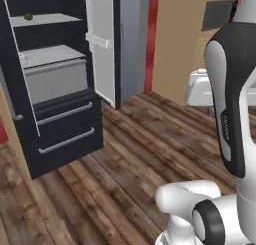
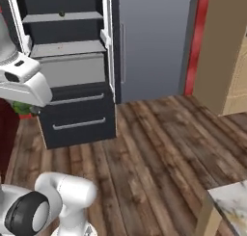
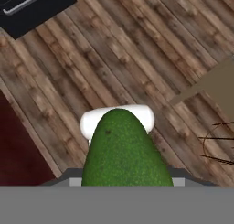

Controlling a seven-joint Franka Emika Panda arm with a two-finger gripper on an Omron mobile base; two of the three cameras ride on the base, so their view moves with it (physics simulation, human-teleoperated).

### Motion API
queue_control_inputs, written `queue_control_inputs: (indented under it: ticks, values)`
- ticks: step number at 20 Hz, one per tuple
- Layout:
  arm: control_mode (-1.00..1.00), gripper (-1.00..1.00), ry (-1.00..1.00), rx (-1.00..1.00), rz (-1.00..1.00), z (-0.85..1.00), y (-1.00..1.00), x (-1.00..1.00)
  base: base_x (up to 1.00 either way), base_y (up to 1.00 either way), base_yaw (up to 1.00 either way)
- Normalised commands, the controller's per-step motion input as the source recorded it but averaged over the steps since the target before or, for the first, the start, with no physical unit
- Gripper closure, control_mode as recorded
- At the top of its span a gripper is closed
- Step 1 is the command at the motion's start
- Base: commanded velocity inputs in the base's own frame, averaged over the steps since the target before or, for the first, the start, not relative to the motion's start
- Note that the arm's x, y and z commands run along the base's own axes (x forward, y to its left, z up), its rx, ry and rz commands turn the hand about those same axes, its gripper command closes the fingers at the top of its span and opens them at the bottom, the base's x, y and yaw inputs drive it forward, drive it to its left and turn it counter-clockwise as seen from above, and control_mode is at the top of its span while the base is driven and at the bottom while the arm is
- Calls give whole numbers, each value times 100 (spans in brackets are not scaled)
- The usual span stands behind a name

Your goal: Transport the steak and avocado to the fridge. Place the steak on the rack containing meat and place the avocado on the rack containing the vegetable, ensuring meats and vegetables are on different racks.

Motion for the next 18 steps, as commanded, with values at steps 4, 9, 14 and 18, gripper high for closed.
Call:
queue_control_inputs:
  ticks: [4, 9, 14, 18]
  values:
    - [100, 100, 0, 0, 0, 0, 0, 0, 100, -26, 47]
    - [100, 100, 0, 0, 0, 0, 0, 0, 100, -19, 33]
    - [100, 100, 0, 0, 0, 0, 0, 0, 100, 4, 17]
    - [100, 100, 0, 0, 0, 0, 0, 0, 100, 0, 15]
